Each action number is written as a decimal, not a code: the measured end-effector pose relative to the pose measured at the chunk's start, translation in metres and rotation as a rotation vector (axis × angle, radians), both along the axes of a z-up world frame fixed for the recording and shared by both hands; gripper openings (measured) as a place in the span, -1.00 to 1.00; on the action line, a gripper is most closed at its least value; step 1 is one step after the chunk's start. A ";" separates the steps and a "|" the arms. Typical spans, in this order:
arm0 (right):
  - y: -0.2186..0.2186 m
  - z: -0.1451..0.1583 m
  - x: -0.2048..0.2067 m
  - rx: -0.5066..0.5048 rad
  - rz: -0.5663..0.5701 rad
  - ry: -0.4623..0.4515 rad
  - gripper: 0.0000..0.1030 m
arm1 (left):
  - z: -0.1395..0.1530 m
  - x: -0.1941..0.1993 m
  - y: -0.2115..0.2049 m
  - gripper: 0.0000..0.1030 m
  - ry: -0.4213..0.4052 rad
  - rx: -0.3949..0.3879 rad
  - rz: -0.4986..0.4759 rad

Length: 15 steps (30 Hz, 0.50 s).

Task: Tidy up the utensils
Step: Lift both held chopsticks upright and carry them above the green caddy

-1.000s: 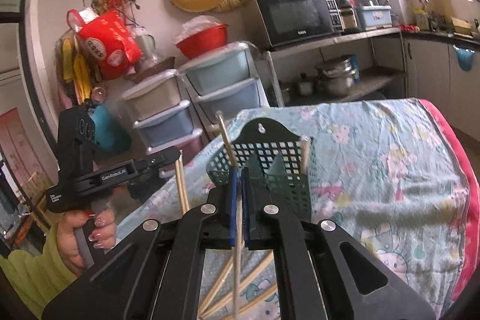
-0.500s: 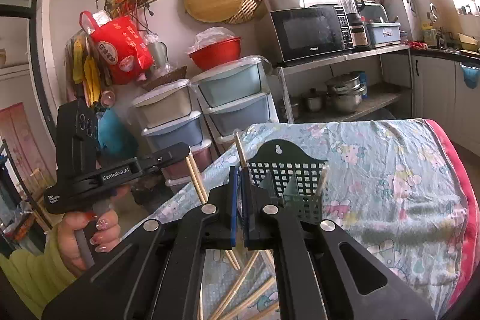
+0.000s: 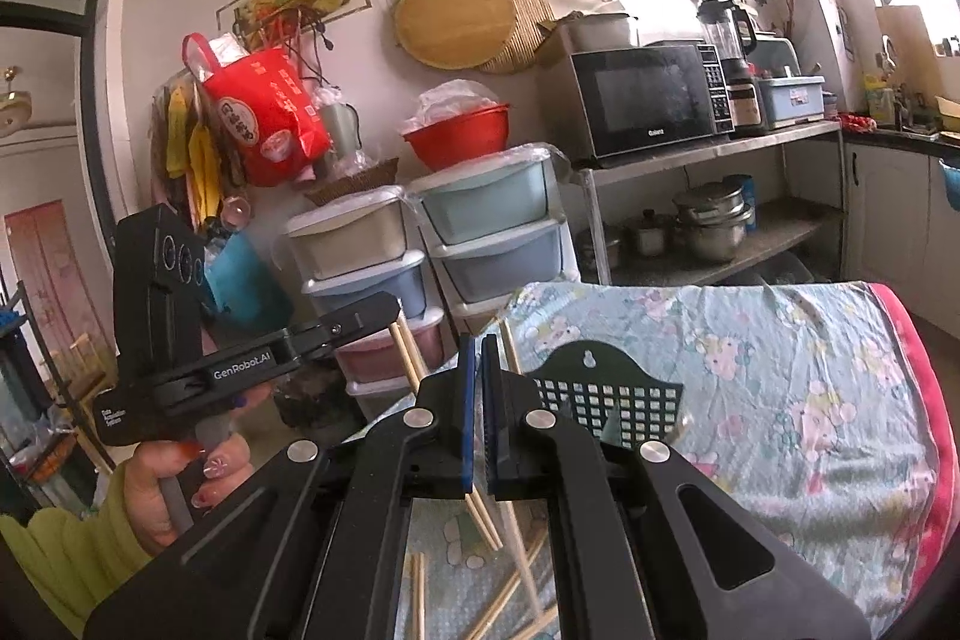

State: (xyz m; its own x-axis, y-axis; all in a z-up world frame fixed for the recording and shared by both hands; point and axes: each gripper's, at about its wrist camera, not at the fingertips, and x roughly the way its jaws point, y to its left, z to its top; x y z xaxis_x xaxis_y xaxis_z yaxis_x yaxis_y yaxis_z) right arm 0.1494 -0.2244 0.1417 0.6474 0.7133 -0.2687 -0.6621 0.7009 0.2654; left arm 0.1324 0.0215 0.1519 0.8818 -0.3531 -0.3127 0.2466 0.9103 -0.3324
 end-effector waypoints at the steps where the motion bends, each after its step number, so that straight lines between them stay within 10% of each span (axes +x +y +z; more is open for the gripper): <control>1: 0.001 0.001 0.000 0.001 0.001 -0.003 -0.95 | 0.002 0.000 0.000 -0.93 -0.004 0.001 -0.001; 15: 0.012 0.032 0.012 0.024 0.009 -0.054 -0.95 | 0.043 0.009 -0.006 -0.93 -0.088 0.052 0.018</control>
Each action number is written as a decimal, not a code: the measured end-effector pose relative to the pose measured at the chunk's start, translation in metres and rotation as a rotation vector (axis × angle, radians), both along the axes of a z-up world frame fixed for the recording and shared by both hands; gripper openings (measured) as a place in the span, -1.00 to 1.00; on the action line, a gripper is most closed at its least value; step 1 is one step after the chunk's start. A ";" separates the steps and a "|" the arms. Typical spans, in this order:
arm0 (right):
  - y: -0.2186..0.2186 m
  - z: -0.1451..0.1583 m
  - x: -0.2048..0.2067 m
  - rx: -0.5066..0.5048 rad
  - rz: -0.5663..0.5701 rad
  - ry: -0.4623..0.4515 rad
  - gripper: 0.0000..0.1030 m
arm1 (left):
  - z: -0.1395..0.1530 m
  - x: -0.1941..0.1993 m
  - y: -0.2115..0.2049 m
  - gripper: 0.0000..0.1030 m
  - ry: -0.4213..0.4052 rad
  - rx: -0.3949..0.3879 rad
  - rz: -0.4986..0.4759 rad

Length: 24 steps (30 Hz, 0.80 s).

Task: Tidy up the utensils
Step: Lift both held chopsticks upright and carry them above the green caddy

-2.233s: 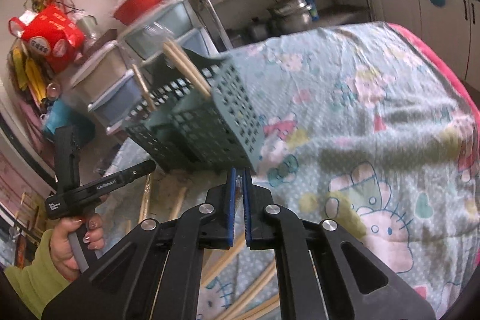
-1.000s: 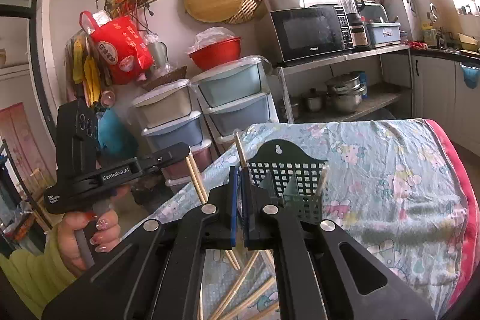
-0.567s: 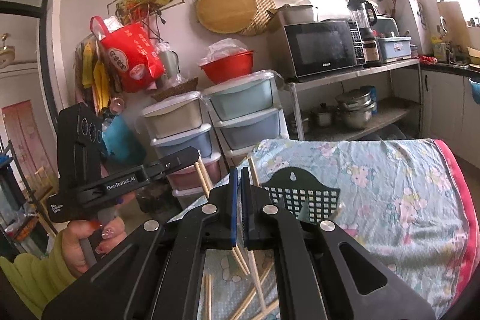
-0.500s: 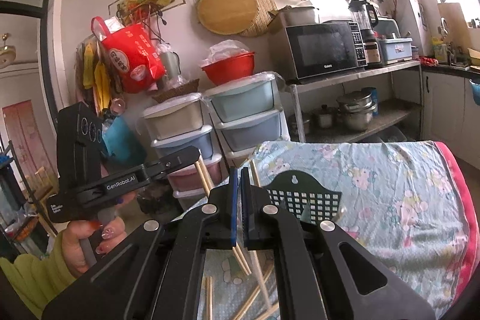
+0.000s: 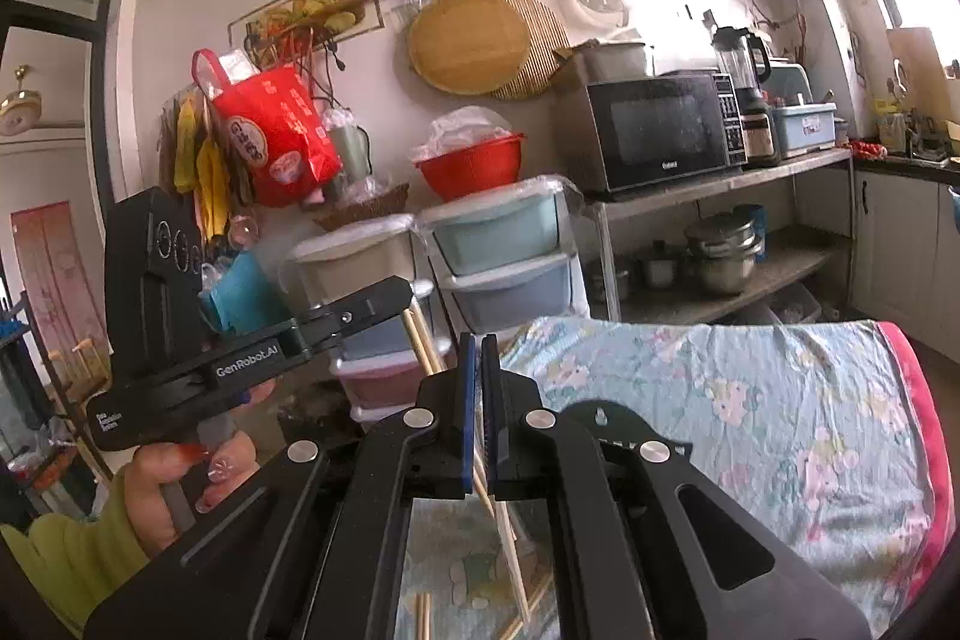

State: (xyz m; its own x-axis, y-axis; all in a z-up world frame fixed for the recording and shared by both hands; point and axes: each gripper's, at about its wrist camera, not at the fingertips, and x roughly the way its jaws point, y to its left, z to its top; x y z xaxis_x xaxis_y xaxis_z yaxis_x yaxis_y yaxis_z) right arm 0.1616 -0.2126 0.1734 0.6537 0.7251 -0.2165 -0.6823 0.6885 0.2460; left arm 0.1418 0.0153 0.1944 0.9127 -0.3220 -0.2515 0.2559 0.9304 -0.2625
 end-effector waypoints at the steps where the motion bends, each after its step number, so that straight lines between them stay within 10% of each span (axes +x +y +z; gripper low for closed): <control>1: 0.001 0.003 0.001 0.003 0.001 -0.006 -0.95 | 0.003 0.001 0.000 -0.93 -0.005 0.001 0.002; 24: -0.006 0.061 0.048 0.038 -0.037 -0.077 -0.95 | 0.021 0.048 -0.017 -0.93 -0.023 0.031 0.043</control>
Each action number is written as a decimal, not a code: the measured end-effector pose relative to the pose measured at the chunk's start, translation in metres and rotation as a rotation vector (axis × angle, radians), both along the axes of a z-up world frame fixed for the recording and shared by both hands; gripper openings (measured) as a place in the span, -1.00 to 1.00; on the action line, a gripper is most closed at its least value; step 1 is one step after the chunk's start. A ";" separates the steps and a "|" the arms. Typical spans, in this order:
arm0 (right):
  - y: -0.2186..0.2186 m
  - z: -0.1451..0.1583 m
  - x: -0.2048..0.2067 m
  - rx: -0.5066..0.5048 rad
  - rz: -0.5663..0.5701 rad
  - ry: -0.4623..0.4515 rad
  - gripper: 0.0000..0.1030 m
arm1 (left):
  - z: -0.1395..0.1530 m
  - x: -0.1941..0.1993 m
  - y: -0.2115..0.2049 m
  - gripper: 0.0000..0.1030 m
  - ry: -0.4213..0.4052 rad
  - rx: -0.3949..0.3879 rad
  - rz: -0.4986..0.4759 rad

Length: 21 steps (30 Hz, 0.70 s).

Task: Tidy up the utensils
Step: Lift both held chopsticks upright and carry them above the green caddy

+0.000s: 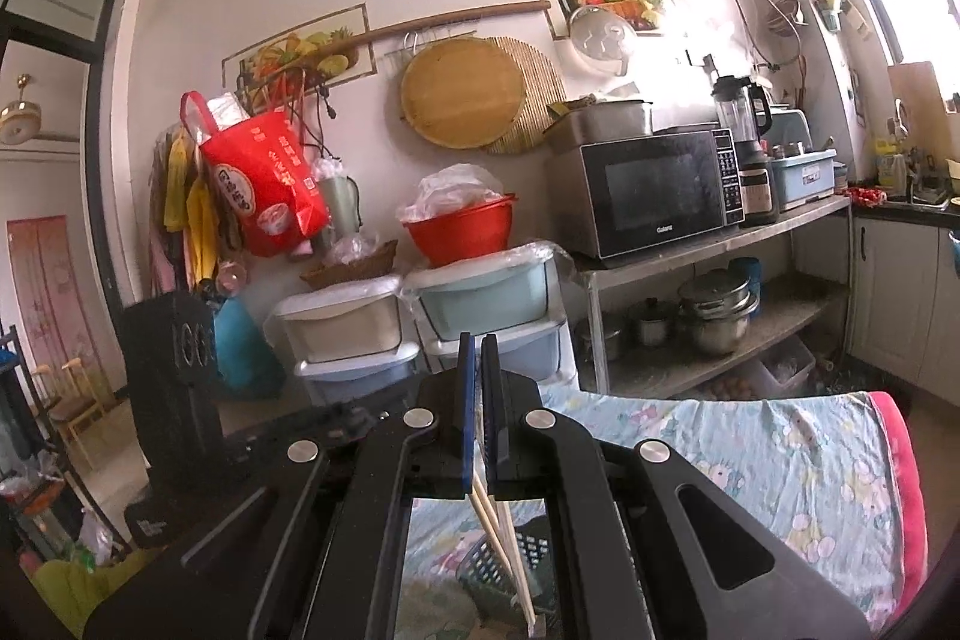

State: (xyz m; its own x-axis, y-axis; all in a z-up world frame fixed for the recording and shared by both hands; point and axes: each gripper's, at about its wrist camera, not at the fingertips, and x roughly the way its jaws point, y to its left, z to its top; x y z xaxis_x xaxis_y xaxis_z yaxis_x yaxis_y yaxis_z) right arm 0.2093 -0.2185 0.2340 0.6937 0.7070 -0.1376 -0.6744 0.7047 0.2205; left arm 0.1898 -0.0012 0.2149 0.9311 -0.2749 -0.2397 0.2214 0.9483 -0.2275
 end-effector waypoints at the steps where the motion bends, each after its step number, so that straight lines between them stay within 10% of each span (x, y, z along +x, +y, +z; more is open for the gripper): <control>1: 0.000 0.000 0.002 0.000 -0.005 -0.003 -0.95 | -0.001 0.003 0.000 -0.93 0.005 0.000 0.002; 21: 0.002 -0.037 0.058 -0.023 -0.069 0.083 -0.95 | -0.040 0.045 -0.011 -0.93 0.088 0.023 0.019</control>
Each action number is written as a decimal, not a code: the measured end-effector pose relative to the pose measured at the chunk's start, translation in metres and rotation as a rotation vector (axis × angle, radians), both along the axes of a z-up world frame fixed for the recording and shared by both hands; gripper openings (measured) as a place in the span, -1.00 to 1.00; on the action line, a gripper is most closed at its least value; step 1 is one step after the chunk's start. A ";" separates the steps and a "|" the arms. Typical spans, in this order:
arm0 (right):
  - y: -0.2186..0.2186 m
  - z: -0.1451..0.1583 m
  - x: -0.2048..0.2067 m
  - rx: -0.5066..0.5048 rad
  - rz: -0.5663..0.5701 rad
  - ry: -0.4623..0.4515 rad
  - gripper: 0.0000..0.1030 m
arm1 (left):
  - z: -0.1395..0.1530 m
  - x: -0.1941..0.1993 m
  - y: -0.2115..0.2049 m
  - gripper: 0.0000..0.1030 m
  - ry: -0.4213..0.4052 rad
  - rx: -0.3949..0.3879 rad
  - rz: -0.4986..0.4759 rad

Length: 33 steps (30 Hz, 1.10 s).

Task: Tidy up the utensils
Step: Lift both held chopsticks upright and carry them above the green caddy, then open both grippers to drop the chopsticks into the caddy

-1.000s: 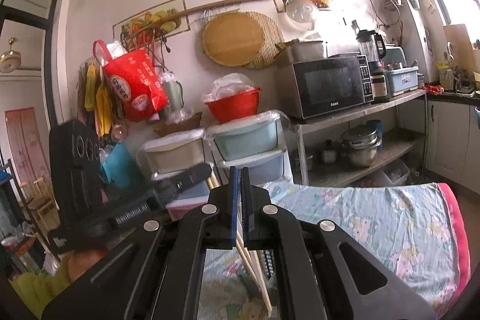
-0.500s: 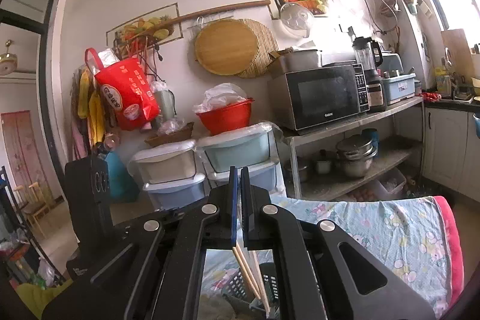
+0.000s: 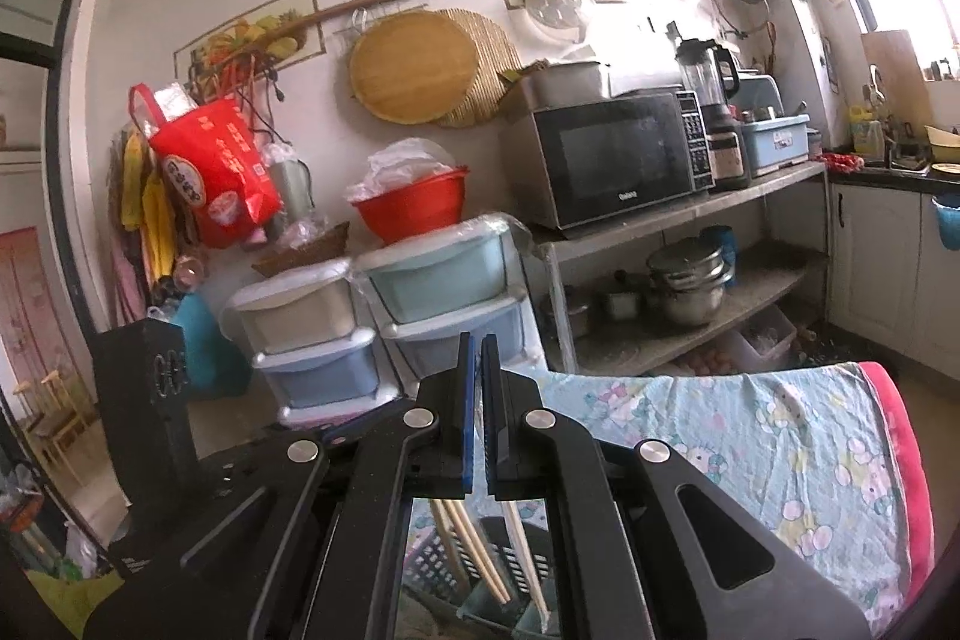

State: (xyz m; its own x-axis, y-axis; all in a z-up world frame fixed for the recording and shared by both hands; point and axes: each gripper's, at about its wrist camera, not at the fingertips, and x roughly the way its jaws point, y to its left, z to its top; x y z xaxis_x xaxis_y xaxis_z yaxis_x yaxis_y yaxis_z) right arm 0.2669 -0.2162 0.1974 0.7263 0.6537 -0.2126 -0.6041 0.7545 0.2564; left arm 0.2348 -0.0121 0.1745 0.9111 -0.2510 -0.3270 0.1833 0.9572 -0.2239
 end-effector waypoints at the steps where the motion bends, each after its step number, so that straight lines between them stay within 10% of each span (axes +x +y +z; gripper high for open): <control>1: 0.000 -0.002 0.002 -0.003 -0.001 0.006 -0.95 | -0.002 0.001 0.000 -0.93 0.006 0.000 -0.002; 13: -0.002 -0.038 0.021 -0.054 -0.053 0.092 -0.76 | -0.027 0.006 -0.006 -0.93 0.070 0.026 -0.006; 16: -0.006 -0.045 0.019 -0.049 -0.070 0.110 -0.37 | -0.032 0.006 -0.005 -0.75 0.084 0.029 -0.005; 33: -0.043 -0.050 -0.024 -0.114 -0.125 0.089 0.44 | -0.045 -0.020 -0.007 0.32 0.117 0.040 0.008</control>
State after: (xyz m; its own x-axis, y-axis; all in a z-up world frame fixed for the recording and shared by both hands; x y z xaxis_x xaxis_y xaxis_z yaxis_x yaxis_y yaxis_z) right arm 0.2431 -0.2594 0.1471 0.7755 0.5273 -0.3473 -0.4824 0.8497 0.2129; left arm 0.2149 -0.0195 0.1290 0.8681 -0.2284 -0.4407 0.1503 0.9671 -0.2050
